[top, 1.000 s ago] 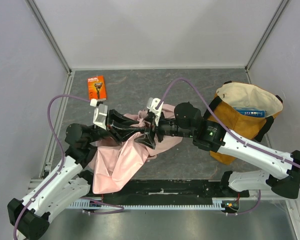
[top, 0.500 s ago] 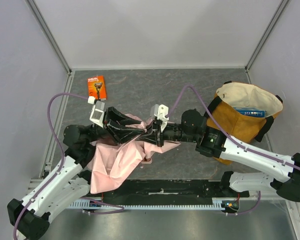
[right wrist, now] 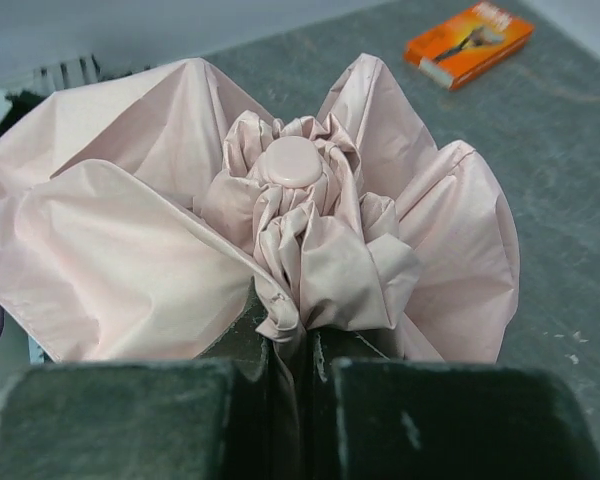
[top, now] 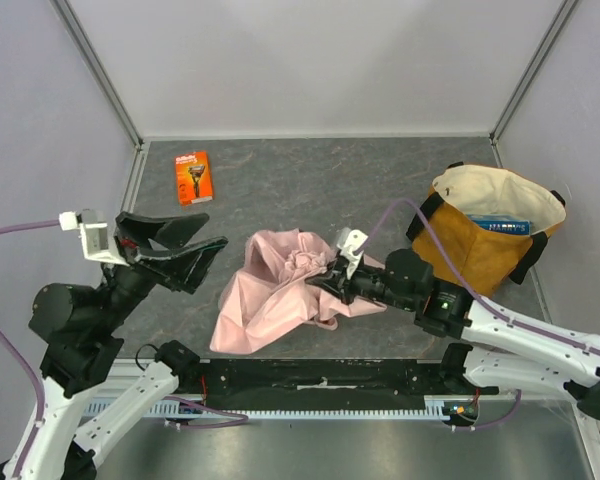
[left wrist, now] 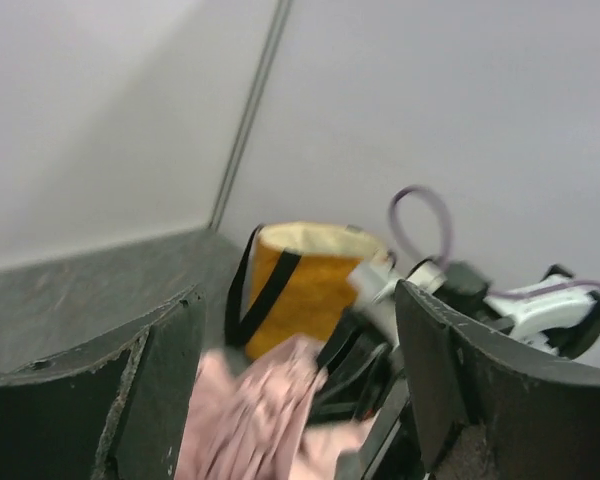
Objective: Put away the umbrella
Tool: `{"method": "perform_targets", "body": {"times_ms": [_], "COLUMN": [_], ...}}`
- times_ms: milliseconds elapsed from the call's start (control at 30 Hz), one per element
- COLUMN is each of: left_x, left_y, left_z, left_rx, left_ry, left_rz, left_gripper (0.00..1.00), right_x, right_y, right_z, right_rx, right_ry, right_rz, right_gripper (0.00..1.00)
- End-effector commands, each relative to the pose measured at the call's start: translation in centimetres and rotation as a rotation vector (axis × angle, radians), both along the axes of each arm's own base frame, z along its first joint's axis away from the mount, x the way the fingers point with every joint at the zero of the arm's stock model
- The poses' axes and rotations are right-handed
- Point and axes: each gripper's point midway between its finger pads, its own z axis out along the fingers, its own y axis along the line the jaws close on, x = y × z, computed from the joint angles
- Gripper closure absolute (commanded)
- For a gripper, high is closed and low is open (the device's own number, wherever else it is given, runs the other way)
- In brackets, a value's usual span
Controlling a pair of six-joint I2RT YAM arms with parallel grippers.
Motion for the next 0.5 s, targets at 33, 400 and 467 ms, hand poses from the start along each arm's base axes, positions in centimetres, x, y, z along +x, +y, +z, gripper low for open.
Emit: {"method": "perform_targets", "body": {"times_ms": [33, 400, 467], "left_x": [3.1, 2.0, 1.7], "left_y": [0.3, -0.7, -1.1], "left_z": [-11.3, -13.0, -14.2], "left_rx": [0.240, 0.189, 0.193], "left_ry": [0.323, 0.192, 0.233], "left_rz": [0.117, 0.034, 0.002], "left_gripper": [0.10, 0.22, 0.32], "right_x": [0.8, -0.8, -0.9], "right_y": [-1.7, -3.7, -3.8], "right_z": [8.6, 12.6, 13.0], "right_rx": [0.250, 0.274, 0.279], "right_ry": [-0.167, -0.231, -0.234], "right_rz": [-0.078, -0.042, -0.042], "right_gripper": [1.00, 1.00, 1.00]}}
